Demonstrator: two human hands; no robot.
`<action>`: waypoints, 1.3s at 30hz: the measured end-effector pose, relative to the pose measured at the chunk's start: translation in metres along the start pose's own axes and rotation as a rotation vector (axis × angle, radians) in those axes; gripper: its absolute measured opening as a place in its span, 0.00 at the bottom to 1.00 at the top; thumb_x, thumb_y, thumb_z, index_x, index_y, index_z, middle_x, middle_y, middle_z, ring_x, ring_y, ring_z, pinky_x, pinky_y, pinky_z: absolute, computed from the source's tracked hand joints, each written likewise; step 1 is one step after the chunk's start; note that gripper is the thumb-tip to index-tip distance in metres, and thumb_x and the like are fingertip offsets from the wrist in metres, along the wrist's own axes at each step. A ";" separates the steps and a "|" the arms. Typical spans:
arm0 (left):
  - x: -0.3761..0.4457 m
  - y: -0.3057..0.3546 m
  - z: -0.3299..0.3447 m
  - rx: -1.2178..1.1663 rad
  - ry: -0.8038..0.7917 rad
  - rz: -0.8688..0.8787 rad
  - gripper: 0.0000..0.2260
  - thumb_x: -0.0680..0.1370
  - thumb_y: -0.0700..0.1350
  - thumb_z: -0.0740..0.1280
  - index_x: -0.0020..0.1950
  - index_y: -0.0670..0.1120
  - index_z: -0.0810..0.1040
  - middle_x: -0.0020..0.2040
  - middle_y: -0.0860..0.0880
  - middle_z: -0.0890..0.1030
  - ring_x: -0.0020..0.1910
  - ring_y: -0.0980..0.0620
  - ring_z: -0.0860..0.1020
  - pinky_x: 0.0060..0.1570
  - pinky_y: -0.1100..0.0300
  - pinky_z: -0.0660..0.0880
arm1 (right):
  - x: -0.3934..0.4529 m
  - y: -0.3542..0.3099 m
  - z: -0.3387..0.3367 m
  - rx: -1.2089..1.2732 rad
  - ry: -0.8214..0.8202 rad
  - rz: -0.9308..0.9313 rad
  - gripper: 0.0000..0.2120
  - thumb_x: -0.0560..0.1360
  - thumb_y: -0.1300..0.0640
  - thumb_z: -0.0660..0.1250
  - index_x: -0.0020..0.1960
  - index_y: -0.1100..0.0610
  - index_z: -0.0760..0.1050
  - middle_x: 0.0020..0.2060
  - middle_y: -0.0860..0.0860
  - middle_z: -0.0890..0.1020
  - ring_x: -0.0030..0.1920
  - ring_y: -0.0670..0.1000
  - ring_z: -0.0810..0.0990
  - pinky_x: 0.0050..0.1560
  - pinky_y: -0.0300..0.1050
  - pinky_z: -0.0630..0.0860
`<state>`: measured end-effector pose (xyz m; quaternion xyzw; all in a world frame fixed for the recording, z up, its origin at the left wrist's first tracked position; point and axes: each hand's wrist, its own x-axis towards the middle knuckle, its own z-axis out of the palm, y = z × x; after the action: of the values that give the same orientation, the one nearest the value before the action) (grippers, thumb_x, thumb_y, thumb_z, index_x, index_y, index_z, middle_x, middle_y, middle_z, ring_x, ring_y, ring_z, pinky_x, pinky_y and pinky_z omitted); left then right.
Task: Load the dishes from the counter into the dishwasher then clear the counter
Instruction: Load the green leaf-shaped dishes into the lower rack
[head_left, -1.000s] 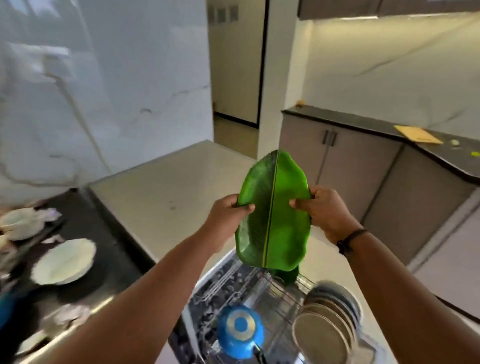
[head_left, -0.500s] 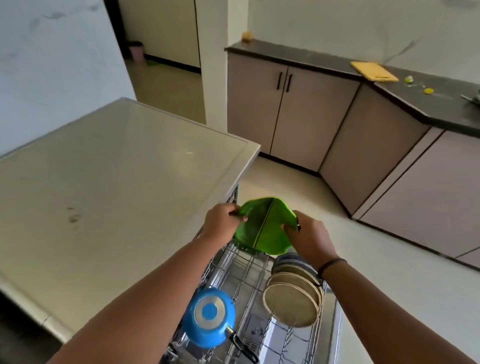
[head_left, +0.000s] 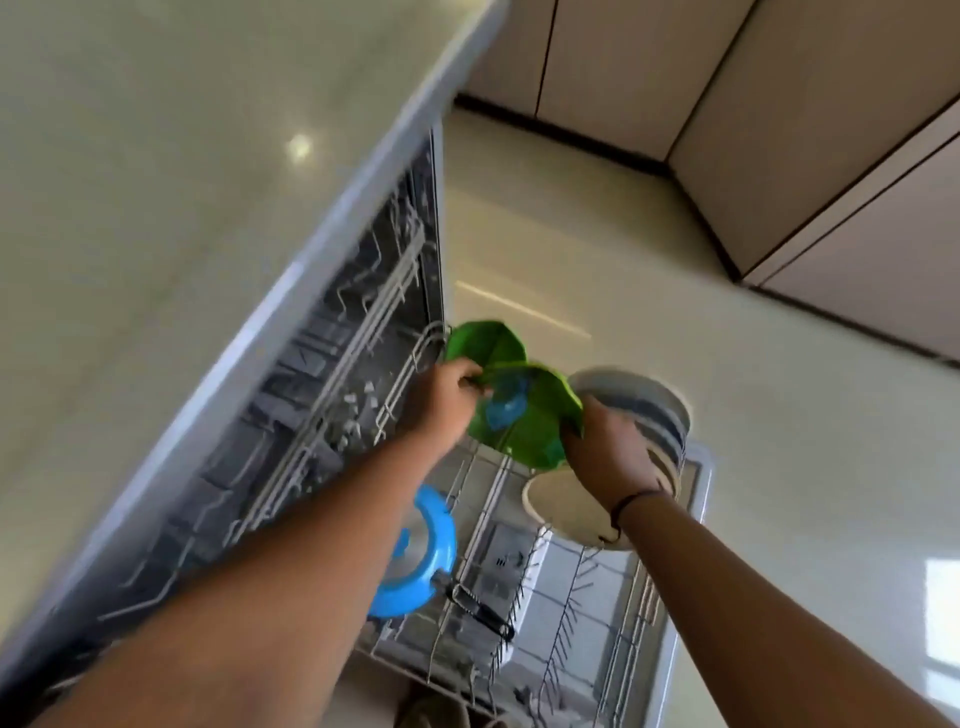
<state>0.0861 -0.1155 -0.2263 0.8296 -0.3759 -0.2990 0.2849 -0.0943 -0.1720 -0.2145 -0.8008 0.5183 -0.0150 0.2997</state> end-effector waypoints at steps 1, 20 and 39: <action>0.011 -0.007 0.004 0.001 -0.005 0.014 0.09 0.74 0.43 0.72 0.53 0.44 0.83 0.47 0.44 0.84 0.44 0.47 0.79 0.38 0.60 0.71 | 0.010 0.006 0.011 0.010 0.009 0.003 0.09 0.78 0.55 0.62 0.55 0.57 0.76 0.45 0.61 0.83 0.47 0.64 0.80 0.39 0.47 0.70; 0.136 -0.091 0.052 0.093 0.171 0.011 0.09 0.76 0.44 0.69 0.53 0.43 0.81 0.48 0.45 0.83 0.44 0.50 0.78 0.38 0.64 0.66 | 0.153 0.024 0.113 -0.006 0.012 -0.088 0.15 0.78 0.59 0.58 0.63 0.57 0.70 0.50 0.62 0.80 0.50 0.64 0.78 0.45 0.51 0.73; 0.142 -0.130 0.074 0.122 0.097 -0.096 0.12 0.76 0.47 0.70 0.55 0.42 0.79 0.50 0.46 0.82 0.44 0.52 0.75 0.41 0.64 0.66 | 0.152 0.042 0.152 0.079 -0.056 -0.024 0.10 0.76 0.63 0.57 0.57 0.59 0.70 0.46 0.61 0.79 0.45 0.62 0.77 0.39 0.47 0.66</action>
<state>0.1693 -0.1741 -0.4056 0.8759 -0.3391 -0.2482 0.2369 -0.0080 -0.2412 -0.4035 -0.7947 0.4992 -0.0167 0.3451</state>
